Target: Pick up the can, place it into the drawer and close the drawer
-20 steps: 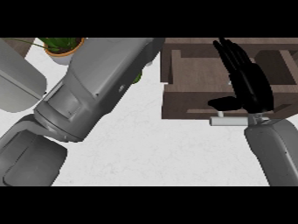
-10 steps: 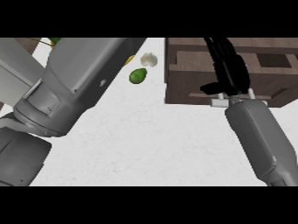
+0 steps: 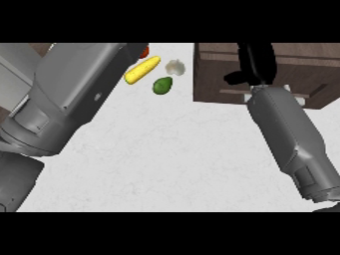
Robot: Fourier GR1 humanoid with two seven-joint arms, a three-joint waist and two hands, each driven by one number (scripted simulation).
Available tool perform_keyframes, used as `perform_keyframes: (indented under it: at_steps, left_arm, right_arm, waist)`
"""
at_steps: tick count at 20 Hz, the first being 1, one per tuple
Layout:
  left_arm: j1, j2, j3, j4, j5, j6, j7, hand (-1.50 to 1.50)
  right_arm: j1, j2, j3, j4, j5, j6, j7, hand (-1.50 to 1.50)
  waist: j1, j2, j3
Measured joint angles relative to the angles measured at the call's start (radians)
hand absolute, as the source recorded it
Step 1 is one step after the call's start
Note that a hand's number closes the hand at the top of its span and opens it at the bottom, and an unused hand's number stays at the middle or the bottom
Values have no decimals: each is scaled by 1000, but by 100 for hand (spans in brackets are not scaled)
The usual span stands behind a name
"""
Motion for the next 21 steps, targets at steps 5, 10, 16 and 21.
perform_keyframes:
  at_steps: [5, 10, 16, 21]
  left_arm:
    - [55, 40, -10, -74, -7, -23, 31, -150]
    - [99, 72, -18, -148, -12, -35, 65, -150]
    - [171, 108, -27, -241, -16, -46, 85, -150]
    - [223, 130, -37, -318, -19, -44, 111, -150]
  right_arm:
    - [-93, -18, -32, 124, 7, -37, -17, -150]
    - [-162, -20, -49, 215, 15, -46, -22, -150]
    - [-200, -26, -91, 272, -24, -29, -87, -150]
    - [-216, -25, -128, 293, -60, -17, -161, -150]
  waist:
    - [20, 4, 1]
    - [31, 8, 3]
    - [35, 13, 6]
    - [34, 17, 9]
